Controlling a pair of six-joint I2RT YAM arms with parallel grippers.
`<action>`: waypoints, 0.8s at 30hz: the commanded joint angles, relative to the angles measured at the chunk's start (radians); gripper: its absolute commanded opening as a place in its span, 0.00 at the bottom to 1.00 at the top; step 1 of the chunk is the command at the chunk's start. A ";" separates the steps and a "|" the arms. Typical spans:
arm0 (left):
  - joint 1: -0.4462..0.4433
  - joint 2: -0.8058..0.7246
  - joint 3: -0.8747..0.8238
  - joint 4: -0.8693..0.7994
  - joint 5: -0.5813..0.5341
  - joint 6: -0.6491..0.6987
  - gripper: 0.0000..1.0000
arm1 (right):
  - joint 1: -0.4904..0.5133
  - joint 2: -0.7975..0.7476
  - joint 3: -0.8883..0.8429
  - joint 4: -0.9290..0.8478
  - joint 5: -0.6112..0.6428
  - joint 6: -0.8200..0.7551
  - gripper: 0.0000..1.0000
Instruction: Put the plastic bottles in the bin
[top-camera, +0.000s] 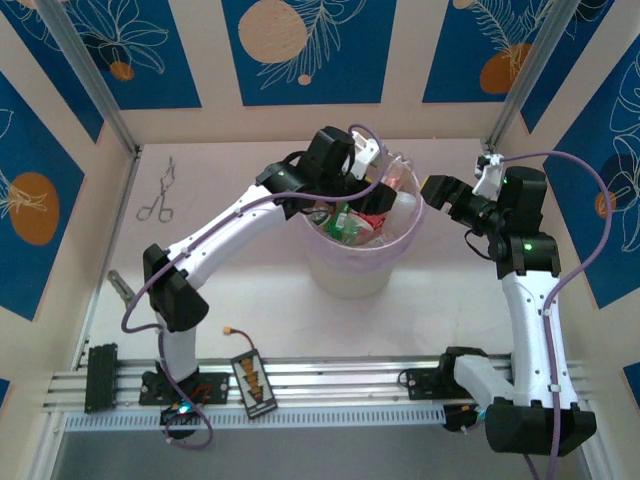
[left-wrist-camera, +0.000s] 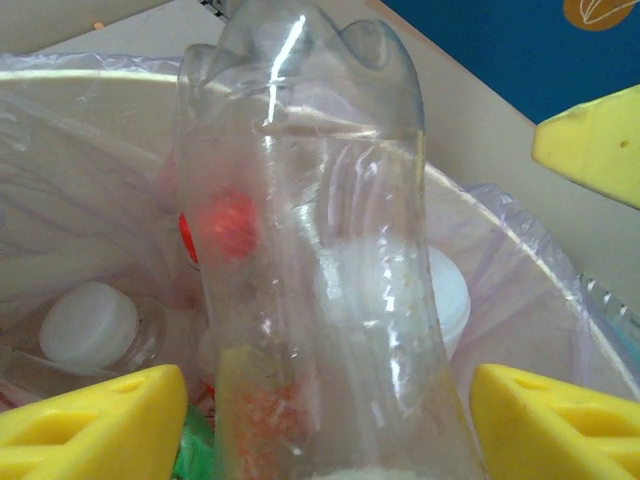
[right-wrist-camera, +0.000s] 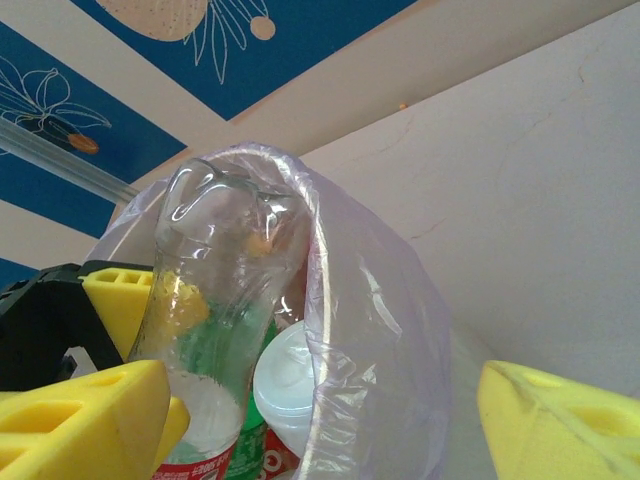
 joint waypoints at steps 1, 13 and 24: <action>0.009 0.046 0.015 -0.165 -0.026 0.007 0.83 | -0.004 0.001 0.012 0.015 -0.025 0.012 0.81; 0.009 0.001 0.086 -0.149 -0.023 0.026 0.98 | -0.004 0.006 0.003 0.023 -0.027 0.019 0.81; 0.038 -0.126 0.064 -0.127 -0.102 0.025 0.98 | -0.004 0.012 -0.010 0.033 -0.028 0.020 0.81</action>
